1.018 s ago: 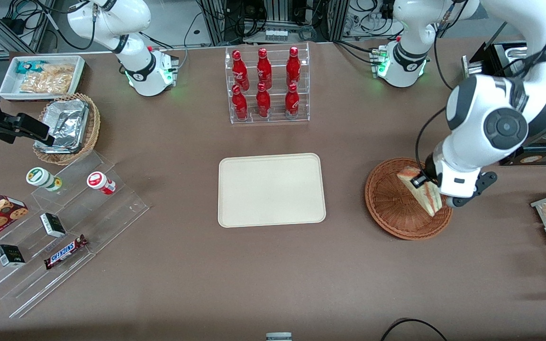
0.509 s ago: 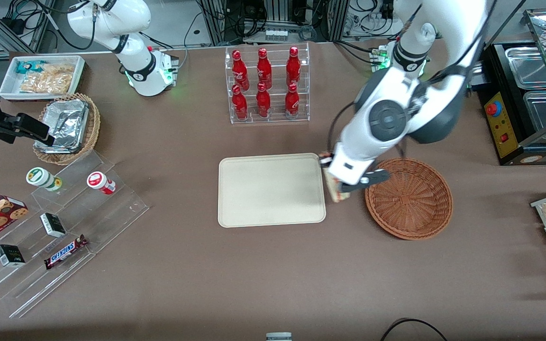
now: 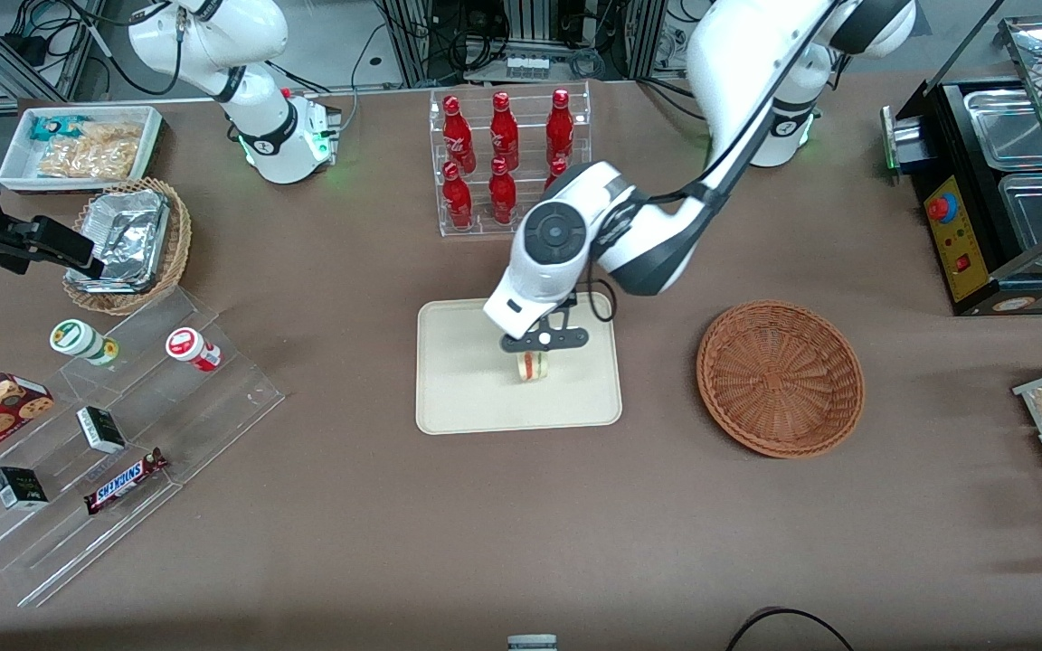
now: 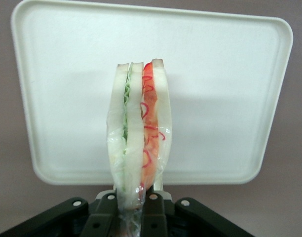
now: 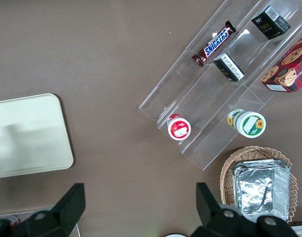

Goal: Place sandwich from basket to tray
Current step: 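Lower the sandwich onto the tray and open the left gripper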

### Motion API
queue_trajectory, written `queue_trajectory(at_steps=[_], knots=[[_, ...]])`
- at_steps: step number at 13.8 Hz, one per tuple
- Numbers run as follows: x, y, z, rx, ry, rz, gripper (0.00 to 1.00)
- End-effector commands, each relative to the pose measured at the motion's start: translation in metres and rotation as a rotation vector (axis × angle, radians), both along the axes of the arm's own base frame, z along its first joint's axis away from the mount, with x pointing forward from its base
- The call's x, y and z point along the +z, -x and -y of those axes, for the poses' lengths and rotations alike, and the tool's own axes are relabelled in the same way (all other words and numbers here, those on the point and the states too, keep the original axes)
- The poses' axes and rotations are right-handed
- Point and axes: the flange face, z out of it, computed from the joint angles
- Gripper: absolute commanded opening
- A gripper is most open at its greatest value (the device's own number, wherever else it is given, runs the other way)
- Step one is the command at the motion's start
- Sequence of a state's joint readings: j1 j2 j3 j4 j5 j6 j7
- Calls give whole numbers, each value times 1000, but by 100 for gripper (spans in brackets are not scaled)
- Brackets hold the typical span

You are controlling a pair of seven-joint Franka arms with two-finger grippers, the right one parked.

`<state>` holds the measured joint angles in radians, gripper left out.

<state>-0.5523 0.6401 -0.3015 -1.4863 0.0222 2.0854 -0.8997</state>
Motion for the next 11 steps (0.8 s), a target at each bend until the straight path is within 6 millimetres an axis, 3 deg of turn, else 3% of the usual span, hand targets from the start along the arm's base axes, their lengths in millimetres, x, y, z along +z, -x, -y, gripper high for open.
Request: queue_trajectory(at_steps=[1, 9, 10, 11], knots=[[-19, -6, 12, 12, 1, 24, 6], [-66, 5, 31, -18, -14, 46, 11], [-67, 7, 33, -22, -9, 50, 22], [-68, 7, 33, -22, -11, 48, 58]])
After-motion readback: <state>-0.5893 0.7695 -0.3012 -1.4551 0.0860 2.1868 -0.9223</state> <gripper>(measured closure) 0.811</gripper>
